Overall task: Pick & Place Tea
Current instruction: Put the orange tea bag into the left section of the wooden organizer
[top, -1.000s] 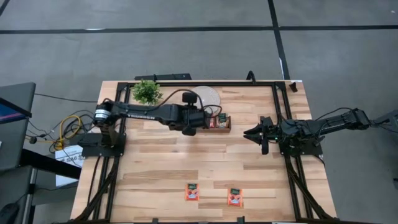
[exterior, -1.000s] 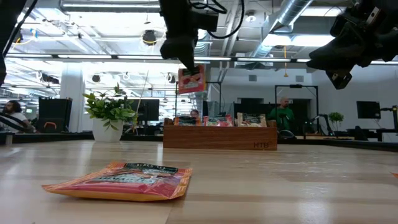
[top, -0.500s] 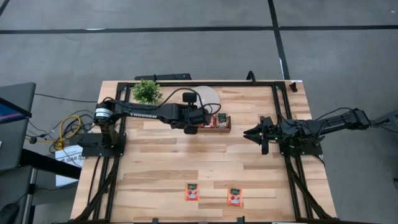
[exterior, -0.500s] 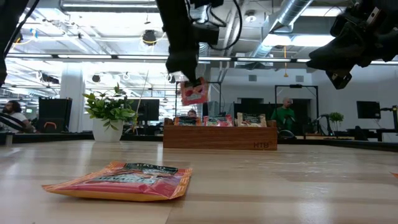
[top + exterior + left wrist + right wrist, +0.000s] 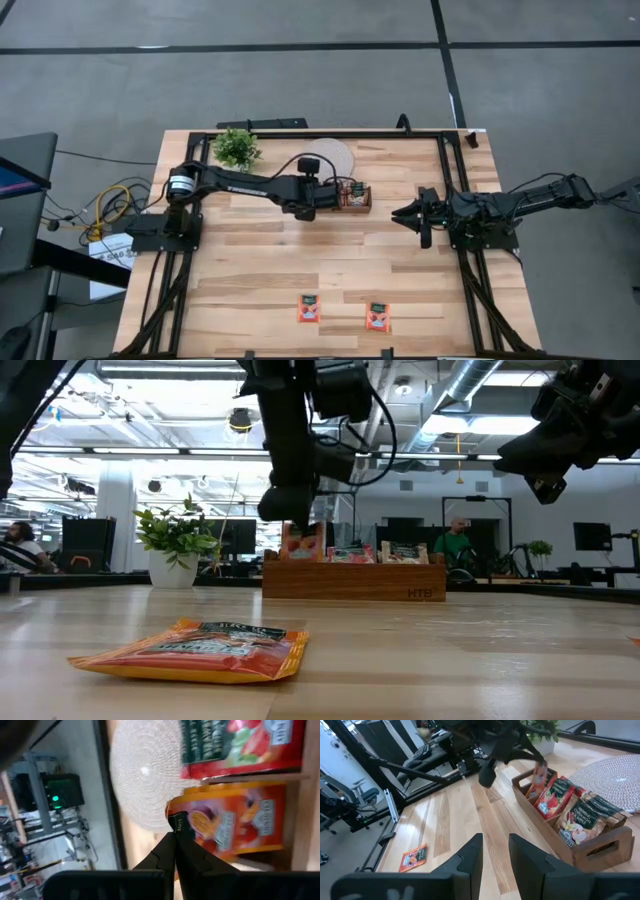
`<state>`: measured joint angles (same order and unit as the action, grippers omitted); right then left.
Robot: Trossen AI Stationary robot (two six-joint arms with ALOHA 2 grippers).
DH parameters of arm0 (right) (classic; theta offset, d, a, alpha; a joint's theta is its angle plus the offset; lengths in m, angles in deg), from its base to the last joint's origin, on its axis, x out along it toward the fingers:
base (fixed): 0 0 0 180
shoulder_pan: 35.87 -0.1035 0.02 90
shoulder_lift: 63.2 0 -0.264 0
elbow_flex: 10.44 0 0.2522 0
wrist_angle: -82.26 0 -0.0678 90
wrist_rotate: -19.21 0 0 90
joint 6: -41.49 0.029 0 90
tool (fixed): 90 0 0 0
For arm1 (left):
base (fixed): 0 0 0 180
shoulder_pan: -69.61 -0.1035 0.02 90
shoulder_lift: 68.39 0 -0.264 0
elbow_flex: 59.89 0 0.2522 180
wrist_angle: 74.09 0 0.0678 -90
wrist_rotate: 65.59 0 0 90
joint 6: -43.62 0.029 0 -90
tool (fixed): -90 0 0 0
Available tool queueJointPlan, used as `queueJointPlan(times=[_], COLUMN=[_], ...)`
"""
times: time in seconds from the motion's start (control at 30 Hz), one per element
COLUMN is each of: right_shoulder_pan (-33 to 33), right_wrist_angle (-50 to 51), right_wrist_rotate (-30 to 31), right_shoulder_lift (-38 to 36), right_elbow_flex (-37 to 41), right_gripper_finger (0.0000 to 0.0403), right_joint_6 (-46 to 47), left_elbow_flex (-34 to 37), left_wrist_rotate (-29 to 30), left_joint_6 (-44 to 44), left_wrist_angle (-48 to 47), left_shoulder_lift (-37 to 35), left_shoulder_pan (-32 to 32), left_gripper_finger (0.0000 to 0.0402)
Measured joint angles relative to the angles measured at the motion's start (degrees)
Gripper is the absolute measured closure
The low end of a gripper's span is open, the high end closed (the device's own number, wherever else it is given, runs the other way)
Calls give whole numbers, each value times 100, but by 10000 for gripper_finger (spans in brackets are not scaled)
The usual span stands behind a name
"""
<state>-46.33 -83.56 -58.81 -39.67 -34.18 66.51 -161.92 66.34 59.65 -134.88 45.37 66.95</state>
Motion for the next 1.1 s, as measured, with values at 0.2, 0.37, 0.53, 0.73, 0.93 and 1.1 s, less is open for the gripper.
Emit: queueJointPlan(times=[0.2, 0.37, 0.53, 0.73, 0.93, 1.1], right_shoulder_pan=[0, 0, 0, 0, 0, 0], right_wrist_angle=[47, 64, 64, 64, 64, 64], right_wrist_rotate=[1, 1, 1, 1, 1, 1], right_shoulder_lift=[0, 0, 0, 0, 0, 0], right_elbow_flex=[0, 0, 0, 0, 2, 2], right_gripper_finger=[317, 317, 317, 317, 317, 317], right_joint_6=[0, 0, 0, 2, 2, 2], left_elbow_flex=[-11, -11, -11, -11, -11, -11], left_wrist_rotate=[35, -205, -362, -373, -373, -414], left_joint_6=[-25, -258, -365, -412, -792, -1023], left_wrist_angle=[34, 42, 40, 38, 38, 31], left_shoulder_lift=[15, 15, 15, 15, 15, 15], left_shoulder_pan=[-2, 0, 0, 0, -2, -2], left_gripper_finger=[401, 401, 401, 401, 401, 401])
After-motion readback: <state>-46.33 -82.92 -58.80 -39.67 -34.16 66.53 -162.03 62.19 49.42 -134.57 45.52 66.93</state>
